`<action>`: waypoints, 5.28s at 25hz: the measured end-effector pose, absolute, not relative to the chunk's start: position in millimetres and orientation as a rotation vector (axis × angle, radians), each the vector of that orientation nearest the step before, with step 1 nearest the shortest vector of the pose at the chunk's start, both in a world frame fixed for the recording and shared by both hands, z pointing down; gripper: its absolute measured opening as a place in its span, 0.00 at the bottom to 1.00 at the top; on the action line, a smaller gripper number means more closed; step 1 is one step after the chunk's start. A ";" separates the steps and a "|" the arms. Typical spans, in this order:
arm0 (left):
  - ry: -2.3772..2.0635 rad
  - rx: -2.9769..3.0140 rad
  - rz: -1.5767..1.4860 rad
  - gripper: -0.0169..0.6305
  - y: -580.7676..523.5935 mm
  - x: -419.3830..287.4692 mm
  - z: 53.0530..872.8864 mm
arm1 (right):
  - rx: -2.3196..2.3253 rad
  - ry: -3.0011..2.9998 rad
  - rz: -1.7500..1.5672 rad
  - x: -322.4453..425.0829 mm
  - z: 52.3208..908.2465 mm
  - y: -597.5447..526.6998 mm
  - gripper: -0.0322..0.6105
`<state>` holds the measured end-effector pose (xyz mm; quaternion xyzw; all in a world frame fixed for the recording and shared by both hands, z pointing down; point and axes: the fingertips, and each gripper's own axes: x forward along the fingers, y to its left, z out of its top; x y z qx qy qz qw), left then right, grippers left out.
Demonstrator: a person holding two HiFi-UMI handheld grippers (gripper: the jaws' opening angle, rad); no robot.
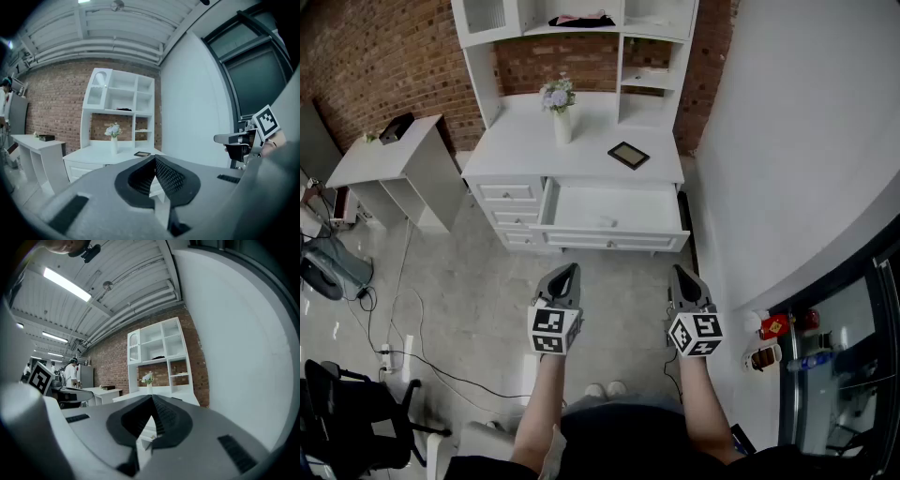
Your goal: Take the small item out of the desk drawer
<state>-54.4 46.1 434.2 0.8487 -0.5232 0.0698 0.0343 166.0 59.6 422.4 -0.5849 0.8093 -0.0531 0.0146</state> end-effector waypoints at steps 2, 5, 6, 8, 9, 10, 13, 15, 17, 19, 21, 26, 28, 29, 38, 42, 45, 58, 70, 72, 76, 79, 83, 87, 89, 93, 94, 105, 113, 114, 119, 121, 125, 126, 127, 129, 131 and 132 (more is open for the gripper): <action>-1.609 2.609 0.214 0.04 44.8 -54.4 433.5 | -1.819 2.522 -0.167 165.4 422.4 58.1 0.05; -1.609 2.606 0.214 0.04 42.2 -54.0 433.7 | -1.814 2.525 -0.169 164.8 422.7 55.3 0.05; -1.609 2.604 0.215 0.04 41.6 -54.0 434.3 | -1.812 2.526 -0.169 164.5 422.9 54.4 0.05; -1.609 2.600 0.218 0.04 40.8 -54.7 435.8 | -1.809 2.529 -0.169 163.8 423.4 53.0 0.05; -1.610 2.597 0.219 0.04 40.5 -55.1 436.6 | -1.809 2.529 -0.170 163.9 423.7 52.5 0.05; -1.610 2.594 0.221 0.04 40.2 -55.5 437.7 | -1.809 2.528 -0.173 164.4 424.2 52.0 0.05; -1.608 2.583 0.226 0.04 38.8 -55.8 441.9 | -1.813 2.525 -0.187 166.3 427.3 51.0 0.05; -1.603 2.578 0.230 0.04 38.8 -55.2 445.0 | -1.816 2.524 -0.193 167.1 429.3 51.3 0.05; -1.595 2.575 0.238 0.04 39.3 -53.8 448.2 | -1.815 2.525 -0.196 167.2 431.1 52.0 0.05; -1.584 2.573 0.249 0.04 39.9 -51.6 451.7 | -1.813 2.522 -0.209 167.6 433.7 52.6 0.05; -1.574 2.570 0.257 0.04 40.9 -50.0 455.1 | -1.817 2.522 -0.220 167.8 437.1 53.5 0.05; -1.559 2.559 0.276 0.04 45.2 -50.7 463.0 | -1.767 2.525 -0.280 162.6 443.2 56.9 0.16; -1.553 2.556 0.281 0.04 46.8 -52.5 465.1 | -1.738 2.520 -0.306 159.4 443.6 57.5 0.24; -1.552 2.555 0.284 0.04 47.3 -54.1 465.9 | -1.730 2.518 -0.314 157.6 443.7 57.6 0.27; -1.526 2.578 0.287 0.04 50.1 -73.3 468.5 | -1.739 2.485 -0.334 137.0 446.6 66.0 0.36; -1.510 2.586 0.282 0.04 51.3 -80.1 471.8 | -1.742 2.460 -0.342 131.2 447.7 69.8 0.37; -1.512 2.582 0.284 0.04 44.0 -83.4 473.9 | -1.754 2.447 -0.350 132.9 449.0 61.1 0.37; -1.592 2.515 0.298 0.04 -67.8 -108.7 489.0 | -1.721 2.471 -0.369 122.3 462.8 -68.8 0.37; -1.695 2.428 0.307 0.04 -231.6 -105.9 487.6 | -1.624 2.586 -0.411 116.7 469.8 -244.7 0.37; -1.704 2.419 0.305 0.04 -255.5 -101.9 487.1 | -1.611 2.610 -0.412 116.6 470.7 -268.7 0.37; -1.708 2.406 0.304 0.04 -287.7 -94.8 488.1 | -1.609 2.630 -0.421 119.5 473.7 -304.1 0.37; -1.700 2.407 0.310 0.04 -303.0 -91.7 489.1 | -1.605 2.647 -0.436 117.6 478.1 -320.8 0.37; -1.674 2.409 0.316 0.04 -313.7 -90.5 489.9 | -1.601 2.693 -0.466 111.1 487.4 -328.7 0.37; -1.648 2.408 0.327 0.04 -319.3 -91.5 491.7 | -1.585 2.784 -0.475 103.6 498.9 -335.4 0.37; -1.636 2.407 0.332 0.04 -319.7 -91.9 493.9 | -1.574 2.861 -0.485 100.0 506.6 -339.5 0.37; -1.618 2.391 0.335 0.04 -320.3 -93.9 503.2 | -1.492 3.081 -0.576 85.3 536.0 -346.2 0.37; -1.612 2.386 0.336 0.04 -320.4 -93.7 506.2 | -1.446 3.155 -0.589 79.7 545.0 -345.5 0.37; -1.569 2.346 0.362 0.04 -330.1 -93.9 547.6 | -0.589 4.046 -0.447 19.7 671.4 -318.8 0.37; -1.566 2.294 0.376 0.04 -327.8 -99.4 577.5 | -0.135 4.303 -0.553 6.9 757.8 -301.4 0.38; -1.564 2.289 0.377 0.04 -327.3 -99.8 580.2 | -0.110 4.319 -0.562 5.7 764.0 -301.1 0.38; -1.553 2.276 0.381 0.04 -324.3 -101.5 591.0 | -0.096 4.392 -0.504 -1.3 784.6 -305.5 0.38; -1.552 2.272 0.381 0.04 -323.4 -101.4 592.2 | -0.110 4.409 -0.497 -0.9 787.5 -306.9 0.34; -1.558 2.266 0.380 0.04 -323.0 -104.8 592.7 | -0.086 4.418 -0.505 -0.5 789.3 -306.4 0.30; -1.560 2.266 0.381 0.04 -323.3 -106.2 592.9 | -0.081 4.415 -0.512 -1.4 789.3 -306.3 0.30; -1.562 2.266 0.383 0.04 -323.8 -106.9 593.0 | -0.081 4.410 -0.521 -2.2 789.0 -306.5 0.30; -1.563 2.266 0.382 0.04 -325.8 -105.8 593.3 | -0.090 4.397 -0.532 -2.2 787.2 -308.2 0.30; -1.565 2.267 0.382 0.04 -329.2 -103.9 592.3 | -0.101 4.381 -0.530 -1.7 782.5 -311.6 0.30; -1.567 2.269 0.382 0.04 -330.8 -103.5 591.0 | -0.117 4.369 -0.524 -1.7 778.1 -314.0 0.29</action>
